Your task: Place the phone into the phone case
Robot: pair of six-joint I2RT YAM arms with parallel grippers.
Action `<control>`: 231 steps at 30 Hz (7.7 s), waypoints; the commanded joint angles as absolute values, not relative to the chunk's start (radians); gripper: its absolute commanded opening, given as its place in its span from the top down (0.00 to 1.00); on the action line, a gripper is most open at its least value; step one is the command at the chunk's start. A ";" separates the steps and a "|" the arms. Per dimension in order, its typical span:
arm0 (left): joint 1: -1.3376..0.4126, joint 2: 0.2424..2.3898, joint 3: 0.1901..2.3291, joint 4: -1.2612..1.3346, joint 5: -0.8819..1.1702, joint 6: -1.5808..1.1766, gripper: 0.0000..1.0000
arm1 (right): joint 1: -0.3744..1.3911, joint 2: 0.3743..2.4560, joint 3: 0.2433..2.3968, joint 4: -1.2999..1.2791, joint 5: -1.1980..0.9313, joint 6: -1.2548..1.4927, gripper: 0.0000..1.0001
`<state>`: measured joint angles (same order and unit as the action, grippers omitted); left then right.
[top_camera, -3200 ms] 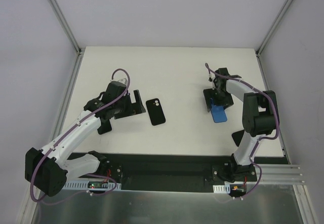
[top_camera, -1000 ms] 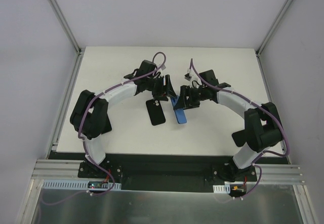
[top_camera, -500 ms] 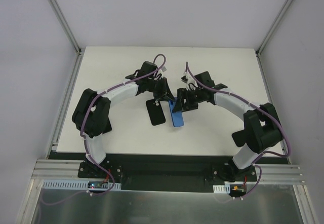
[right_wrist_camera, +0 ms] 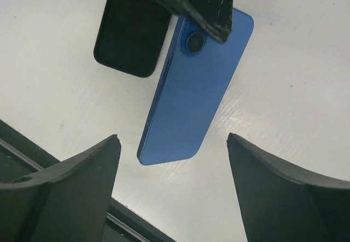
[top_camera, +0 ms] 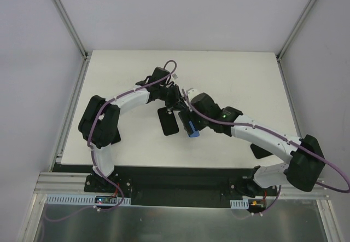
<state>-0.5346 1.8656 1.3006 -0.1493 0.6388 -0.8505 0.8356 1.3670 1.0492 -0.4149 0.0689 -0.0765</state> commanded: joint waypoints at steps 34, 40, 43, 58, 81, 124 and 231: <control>-0.520 1.795 1.342 -0.282 0.581 -0.988 1.00 | 1.239 1.776 1.266 -0.704 0.985 -0.100 0.92; -0.520 1.789 1.339 -0.291 0.581 -0.982 0.96 | 1.247 1.796 1.266 -0.718 1.040 -0.101 0.98; -0.519 1.778 1.345 -0.296 0.568 -0.966 0.77 | 1.249 1.781 1.264 -0.723 1.061 -0.104 0.98; -0.322 1.592 1.385 -0.429 0.440 -0.763 0.24 | 1.232 1.593 1.212 -0.686 0.922 -0.088 0.98; -0.279 1.703 1.095 -0.304 0.451 -0.623 0.52 | 0.660 1.376 0.977 -0.092 -0.250 0.311 0.98; -0.531 1.657 0.968 -0.288 0.410 -0.808 0.57 | 0.646 1.262 0.738 -0.014 -0.250 0.442 0.98; -0.515 1.809 1.140 -0.359 0.347 -0.638 0.71 | 0.680 1.643 0.890 -0.060 -0.409 0.324 0.61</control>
